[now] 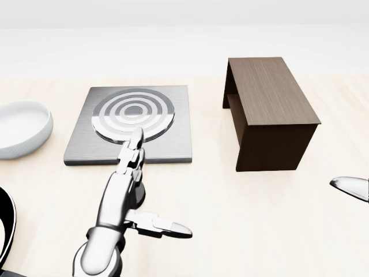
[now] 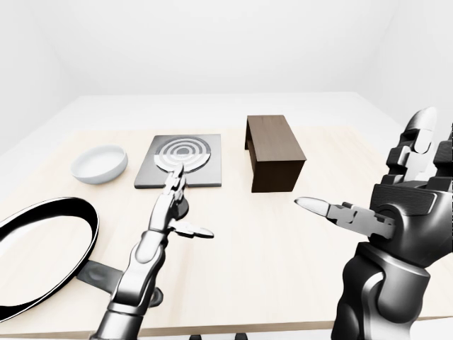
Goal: Turn on the stove.
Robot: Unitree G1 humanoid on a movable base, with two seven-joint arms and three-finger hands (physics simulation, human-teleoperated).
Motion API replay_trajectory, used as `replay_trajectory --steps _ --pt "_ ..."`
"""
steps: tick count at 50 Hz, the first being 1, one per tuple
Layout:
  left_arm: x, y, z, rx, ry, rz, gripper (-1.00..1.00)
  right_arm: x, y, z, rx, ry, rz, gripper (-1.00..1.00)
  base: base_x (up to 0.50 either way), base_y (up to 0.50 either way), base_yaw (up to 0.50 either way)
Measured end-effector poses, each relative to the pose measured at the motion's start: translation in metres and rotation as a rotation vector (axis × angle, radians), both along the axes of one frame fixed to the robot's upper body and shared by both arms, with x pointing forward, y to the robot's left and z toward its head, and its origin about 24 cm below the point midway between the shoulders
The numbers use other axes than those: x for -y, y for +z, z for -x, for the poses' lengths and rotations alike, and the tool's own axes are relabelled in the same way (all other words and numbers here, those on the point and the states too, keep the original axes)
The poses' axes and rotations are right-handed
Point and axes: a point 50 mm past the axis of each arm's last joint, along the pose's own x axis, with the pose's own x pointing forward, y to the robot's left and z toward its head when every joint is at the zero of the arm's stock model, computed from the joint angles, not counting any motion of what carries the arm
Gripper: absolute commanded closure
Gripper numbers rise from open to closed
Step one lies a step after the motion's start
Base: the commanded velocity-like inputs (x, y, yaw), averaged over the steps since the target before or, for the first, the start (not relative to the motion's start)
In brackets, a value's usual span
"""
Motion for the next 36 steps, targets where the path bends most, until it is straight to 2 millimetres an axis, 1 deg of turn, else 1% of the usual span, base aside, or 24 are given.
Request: replay_trajectory --steps 3,7,11,24,36 --pt "0.001 0.015 0.007 0.037 -0.011 0.015 -1.0 0.0 0.0 0.0 -0.002 0.001 0.0 -1.0 0.0 0.0 0.0" --pt "0.002 0.037 0.016 0.128 -0.025 0.038 -1.0 0.0 -0.001 0.0 -0.004 0.003 0.0 -1.0 0.0 0.0 0.0" --pt "0.003 0.052 0.026 0.196 -0.034 0.047 -1.0 -0.001 -0.001 0.0 -0.003 0.005 0.0 -1.0 0.0 0.0 0.0" --pt "0.002 0.076 0.045 0.308 -0.046 0.074 -1.0 -0.002 0.0 0.0 0.003 0.008 0.002 -1.0 0.0 0.0 0.0" --pt "0.0 0.109 0.066 0.458 -0.056 0.116 -1.0 -0.003 -0.002 -0.001 -0.011 0.012 0.002 -1.0 0.0 0.0 0.0"
